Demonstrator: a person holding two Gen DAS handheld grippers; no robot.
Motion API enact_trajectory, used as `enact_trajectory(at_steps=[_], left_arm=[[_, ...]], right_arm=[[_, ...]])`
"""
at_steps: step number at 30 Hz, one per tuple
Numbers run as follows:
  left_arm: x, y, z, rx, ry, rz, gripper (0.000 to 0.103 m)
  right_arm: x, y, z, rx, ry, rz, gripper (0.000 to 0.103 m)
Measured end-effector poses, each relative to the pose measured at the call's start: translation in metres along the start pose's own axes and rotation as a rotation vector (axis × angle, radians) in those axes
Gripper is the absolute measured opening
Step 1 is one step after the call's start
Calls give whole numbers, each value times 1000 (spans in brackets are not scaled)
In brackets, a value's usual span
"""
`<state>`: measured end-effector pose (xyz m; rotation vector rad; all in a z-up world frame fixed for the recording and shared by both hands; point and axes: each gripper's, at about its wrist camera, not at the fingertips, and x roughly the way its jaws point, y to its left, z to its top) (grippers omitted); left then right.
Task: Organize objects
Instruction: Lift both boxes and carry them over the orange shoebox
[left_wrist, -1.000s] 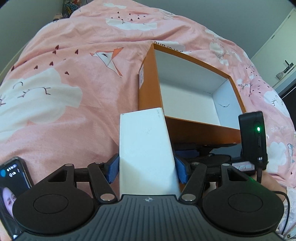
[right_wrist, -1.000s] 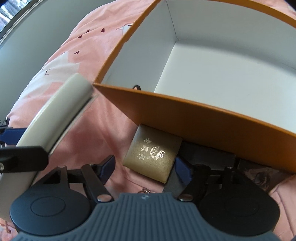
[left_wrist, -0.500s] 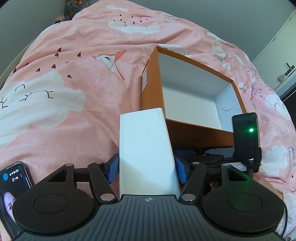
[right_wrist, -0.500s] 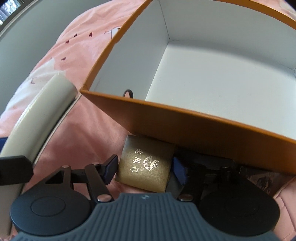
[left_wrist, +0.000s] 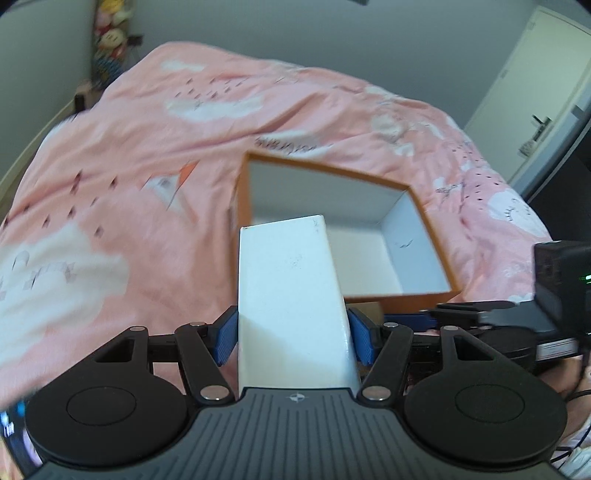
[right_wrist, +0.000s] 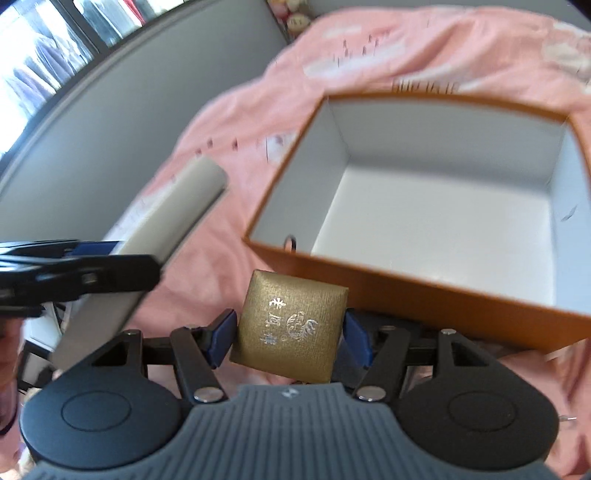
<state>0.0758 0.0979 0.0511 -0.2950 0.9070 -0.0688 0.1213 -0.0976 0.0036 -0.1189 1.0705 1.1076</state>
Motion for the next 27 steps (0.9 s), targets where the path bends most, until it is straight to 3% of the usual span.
enact_trajectory(at_steps=[6,11,18,24,27], left_arm=[[27,-31,39,79,-39,-33,71],[83,-43,67,75,-7,-33,71],[174,-45,69,132,127,89,71],[209,-47,49,244,212,245,71],[221,-48,43,270,262,289,71]], right_arm=[[-48,-29,27,51,-149,-45,65],[-57,-71,51,124,-231,-124,65],[-20,-116,73,180,-192,-192,65],[-4,-133,65,187,-137,-184,65],[3,-136,62,179,-115,-171,65]])
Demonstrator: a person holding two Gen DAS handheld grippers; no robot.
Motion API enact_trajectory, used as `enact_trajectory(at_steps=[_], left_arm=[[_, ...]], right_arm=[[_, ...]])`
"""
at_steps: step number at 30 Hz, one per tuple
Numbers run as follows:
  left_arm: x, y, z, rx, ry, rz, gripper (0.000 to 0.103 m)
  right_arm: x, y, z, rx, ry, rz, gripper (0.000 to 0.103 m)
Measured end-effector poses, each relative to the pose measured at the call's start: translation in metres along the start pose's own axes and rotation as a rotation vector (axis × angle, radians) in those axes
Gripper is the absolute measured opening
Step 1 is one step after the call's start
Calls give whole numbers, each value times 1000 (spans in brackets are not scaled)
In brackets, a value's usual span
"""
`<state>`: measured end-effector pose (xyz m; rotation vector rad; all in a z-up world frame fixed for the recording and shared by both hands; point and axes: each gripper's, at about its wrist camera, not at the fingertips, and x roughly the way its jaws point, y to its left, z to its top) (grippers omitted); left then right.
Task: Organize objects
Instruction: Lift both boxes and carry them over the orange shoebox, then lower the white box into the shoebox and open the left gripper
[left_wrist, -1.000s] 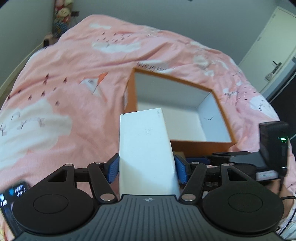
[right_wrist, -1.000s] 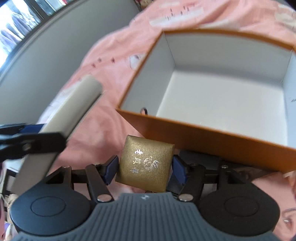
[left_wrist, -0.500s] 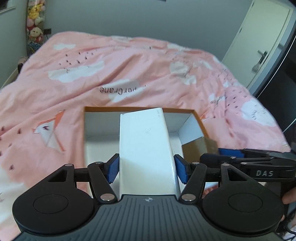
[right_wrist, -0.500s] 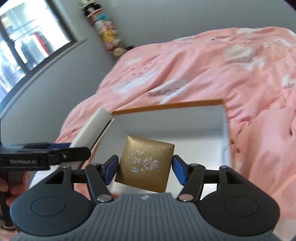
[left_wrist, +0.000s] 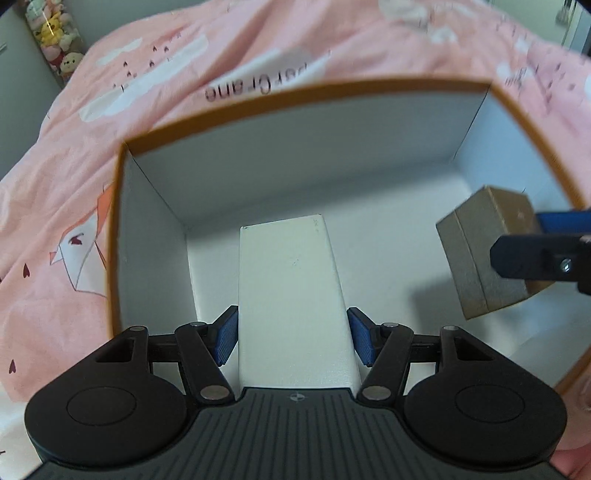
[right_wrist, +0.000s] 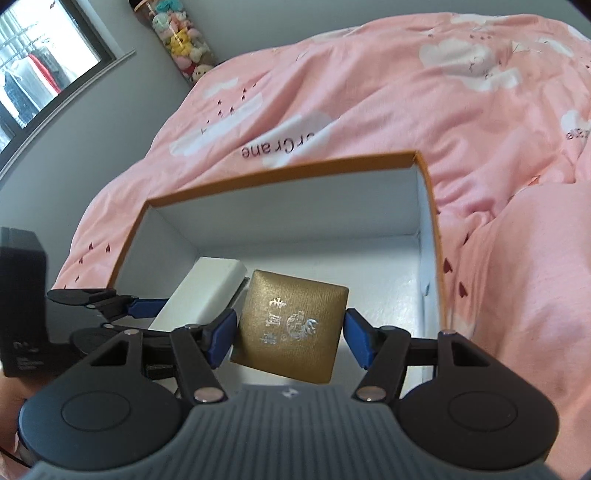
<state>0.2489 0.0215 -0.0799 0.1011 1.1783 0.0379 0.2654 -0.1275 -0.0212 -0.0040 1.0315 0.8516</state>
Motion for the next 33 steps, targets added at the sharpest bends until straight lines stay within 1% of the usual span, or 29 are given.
enact_trajectory(at_steps=[3,9,12,17,19,22,24,26,27,29,31,33], left_arm=[[8,-2,0,13,63,11,71],[14,3,9,19,131,5,74],[16,0,10,34,149,3,76],[16,-1,7,64,176,-12,78],[13,-2,4,72,169,-15,78],[-2,2,1,62,100,-31,78],[-16,6,-1,45,46,-60,78],[-36,10,-5,45,-24,-89,77],[-44,9,-5,47,-70,-91,77],[-63,13,-9,46,-158,-76,77],[-77,27,-12,12,-242,-60,77],[-86,43,-15,-51,-282,-35,77]], right_arm=[[9,-1,-1,-5,22,12,65],[19,-3,-3,-12,48,24,65],[22,-2,-4,-15,61,23,65],[27,-1,-6,-16,79,21,65],[28,-1,-6,-17,82,16,65],[30,-2,-5,-11,93,14,65],[32,-2,-4,-7,101,10,65],[34,-2,-3,0,110,8,65],[35,-2,-2,3,115,8,65],[38,0,-1,8,124,8,65],[44,4,1,7,132,5,65],[50,11,4,-3,140,-12,65]])
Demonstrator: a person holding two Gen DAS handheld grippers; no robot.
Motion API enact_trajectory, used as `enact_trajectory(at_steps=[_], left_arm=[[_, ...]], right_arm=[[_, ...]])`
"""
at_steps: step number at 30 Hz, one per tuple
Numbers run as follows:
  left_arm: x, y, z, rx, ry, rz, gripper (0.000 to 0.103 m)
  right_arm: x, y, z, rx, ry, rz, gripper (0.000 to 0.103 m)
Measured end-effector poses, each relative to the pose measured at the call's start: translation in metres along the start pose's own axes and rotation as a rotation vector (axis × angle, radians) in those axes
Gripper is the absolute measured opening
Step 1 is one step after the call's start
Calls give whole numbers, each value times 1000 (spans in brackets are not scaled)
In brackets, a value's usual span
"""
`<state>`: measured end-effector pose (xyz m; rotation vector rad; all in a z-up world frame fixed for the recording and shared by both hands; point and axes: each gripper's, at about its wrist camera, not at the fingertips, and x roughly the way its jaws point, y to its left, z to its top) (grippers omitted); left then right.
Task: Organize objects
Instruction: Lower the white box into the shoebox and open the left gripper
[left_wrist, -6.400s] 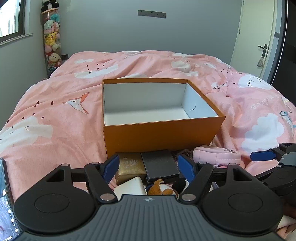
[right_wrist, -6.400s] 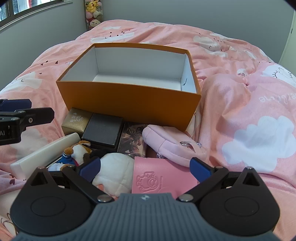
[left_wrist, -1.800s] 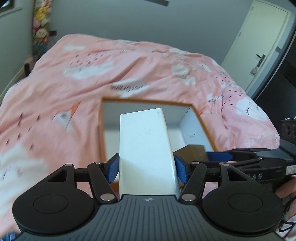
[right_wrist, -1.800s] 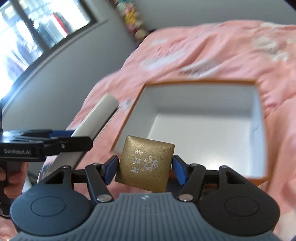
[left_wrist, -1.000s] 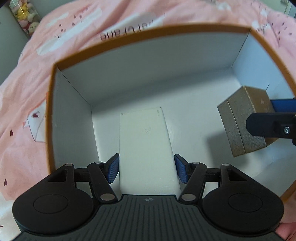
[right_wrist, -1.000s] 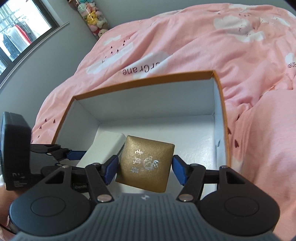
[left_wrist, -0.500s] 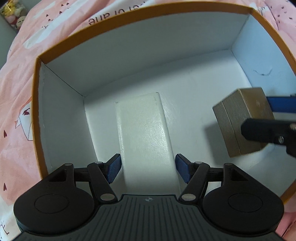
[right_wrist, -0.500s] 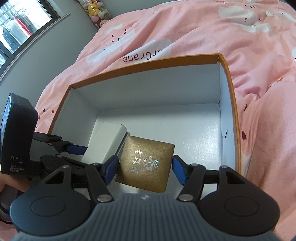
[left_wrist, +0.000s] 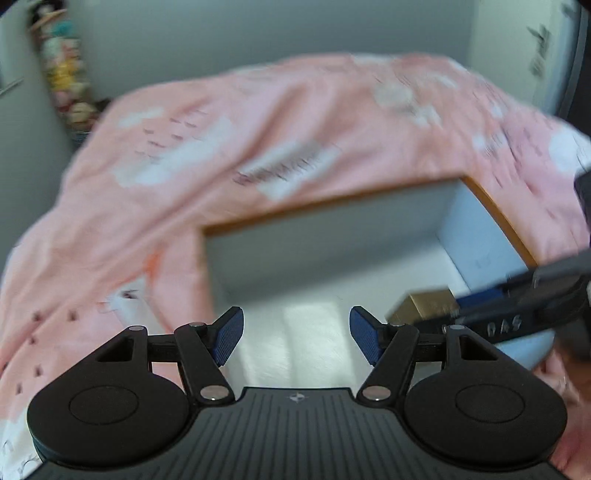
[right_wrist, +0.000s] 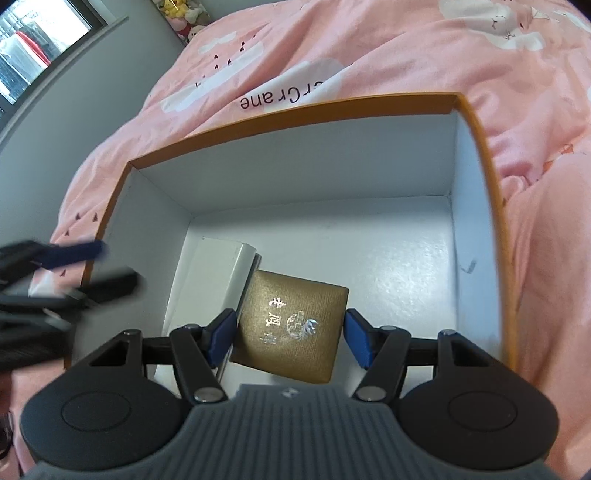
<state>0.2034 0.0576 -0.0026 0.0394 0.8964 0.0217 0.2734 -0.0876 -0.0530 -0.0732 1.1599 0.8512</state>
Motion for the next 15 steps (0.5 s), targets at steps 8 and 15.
enact_trajectory(at_steps=[8,15], left_arm=[[21,53,-25,-254,56,-53,51],[25,55,-42,-272,44,-83,28]], right_arm=[[34,38,11,-104,43,-120,65],[47,55,11,-132,94,-100,65]])
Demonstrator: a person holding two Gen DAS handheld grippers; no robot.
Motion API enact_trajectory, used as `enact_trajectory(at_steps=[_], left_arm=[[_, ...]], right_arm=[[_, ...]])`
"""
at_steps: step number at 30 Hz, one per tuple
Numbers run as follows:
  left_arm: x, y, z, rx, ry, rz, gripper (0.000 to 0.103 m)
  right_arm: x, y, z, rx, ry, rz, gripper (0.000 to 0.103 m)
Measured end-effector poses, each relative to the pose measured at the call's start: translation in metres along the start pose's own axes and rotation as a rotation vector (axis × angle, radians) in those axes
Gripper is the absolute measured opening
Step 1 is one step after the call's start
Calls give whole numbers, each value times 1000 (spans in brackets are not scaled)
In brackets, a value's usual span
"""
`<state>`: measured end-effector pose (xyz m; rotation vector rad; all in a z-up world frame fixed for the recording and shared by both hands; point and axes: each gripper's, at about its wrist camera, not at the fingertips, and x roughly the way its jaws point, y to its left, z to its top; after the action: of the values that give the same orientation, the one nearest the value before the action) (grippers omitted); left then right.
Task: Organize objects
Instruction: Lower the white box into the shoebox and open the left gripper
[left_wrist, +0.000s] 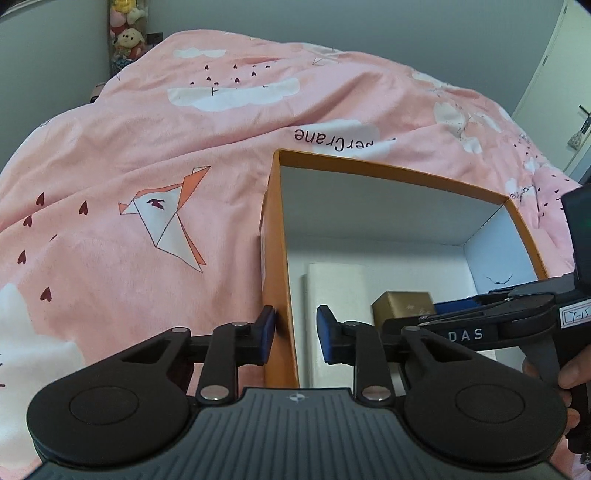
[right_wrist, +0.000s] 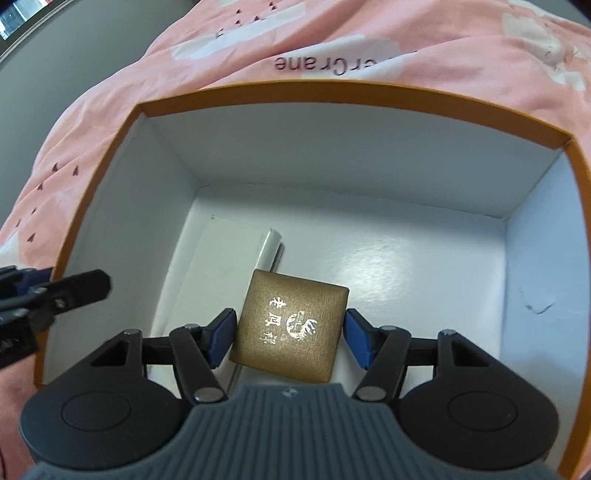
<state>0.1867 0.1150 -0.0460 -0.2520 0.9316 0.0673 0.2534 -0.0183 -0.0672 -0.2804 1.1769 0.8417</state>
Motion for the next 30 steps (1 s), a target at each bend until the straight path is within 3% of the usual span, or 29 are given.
enact_trajectory(at_steps=[8,16,21,26,30], left_arm=[[0,4,-4,-28,-18,-20,27],[0,7,-6,-45,-23,-32,27],[1,7,-6,-47,-23,-31,27],[1,8,-6,-56,-24,-32,27],[0,8,-6,-59,-22,-32,27]], right_arm=[[4,21,0,-8,53,84,65],[6,29,0,-18,62,62,66],[2,35,-5,-55,59,45,80],[10,35,-11,-49,107,32,79],[16,36,-15,-11,116,53,70]])
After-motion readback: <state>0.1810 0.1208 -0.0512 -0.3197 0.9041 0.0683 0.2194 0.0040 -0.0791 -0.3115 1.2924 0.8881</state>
